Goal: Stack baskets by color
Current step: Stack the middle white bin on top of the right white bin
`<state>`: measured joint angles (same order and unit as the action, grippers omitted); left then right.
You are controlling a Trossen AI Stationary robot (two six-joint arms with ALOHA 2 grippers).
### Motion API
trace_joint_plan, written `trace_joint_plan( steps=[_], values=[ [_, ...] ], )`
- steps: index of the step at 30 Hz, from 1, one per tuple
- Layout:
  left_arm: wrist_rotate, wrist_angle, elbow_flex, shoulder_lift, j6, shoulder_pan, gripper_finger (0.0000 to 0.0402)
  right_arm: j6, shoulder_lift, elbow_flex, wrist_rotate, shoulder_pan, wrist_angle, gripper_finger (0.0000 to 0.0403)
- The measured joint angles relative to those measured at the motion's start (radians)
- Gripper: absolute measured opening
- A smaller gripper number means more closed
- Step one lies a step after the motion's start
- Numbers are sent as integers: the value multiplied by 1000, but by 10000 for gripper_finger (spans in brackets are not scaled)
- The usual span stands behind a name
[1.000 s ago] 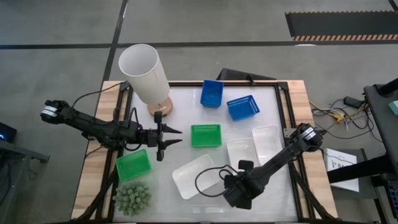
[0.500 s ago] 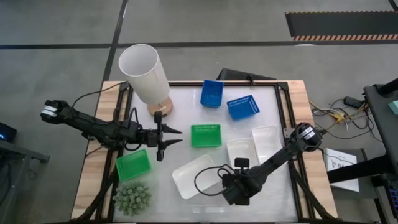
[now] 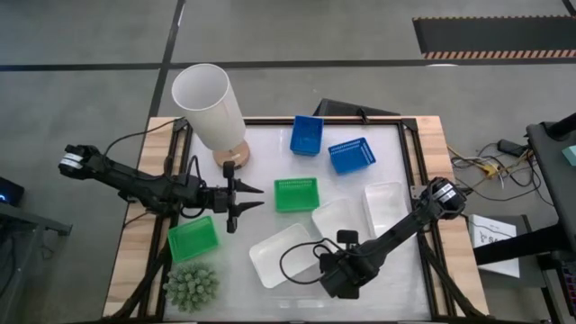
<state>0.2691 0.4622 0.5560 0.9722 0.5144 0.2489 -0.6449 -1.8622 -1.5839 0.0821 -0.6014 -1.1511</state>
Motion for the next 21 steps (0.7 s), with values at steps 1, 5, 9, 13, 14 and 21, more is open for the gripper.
trace_joint_plan(
  steps=[1, 5, 9, 13, 14, 21],
  values=[
    [0, 0, 0, 0, 0, 0, 116, -1, 0, -7, 0, 0, -1, 10],
    [0, 0, 0, 0, 0, 0, 116, -60, 7, -52, -3, 2, -80, 9],
    [0, 0, 0, 0, 7, 0, 116, -122, 8, -131, 1, 2, -218, 9],
    [0, 0, 0, 0, 18, 0, 116, -167, 8, -233, 43, 2, -337, 9],
    [0, 0, 0, 0, 20, 0, 116, -176, 8, -260, 52, 2, -369, 9],
    [0, 1, 0, 0, 26, 0, 116, -224, 56, -373, 117, 3, -418, 9]
  ],
)
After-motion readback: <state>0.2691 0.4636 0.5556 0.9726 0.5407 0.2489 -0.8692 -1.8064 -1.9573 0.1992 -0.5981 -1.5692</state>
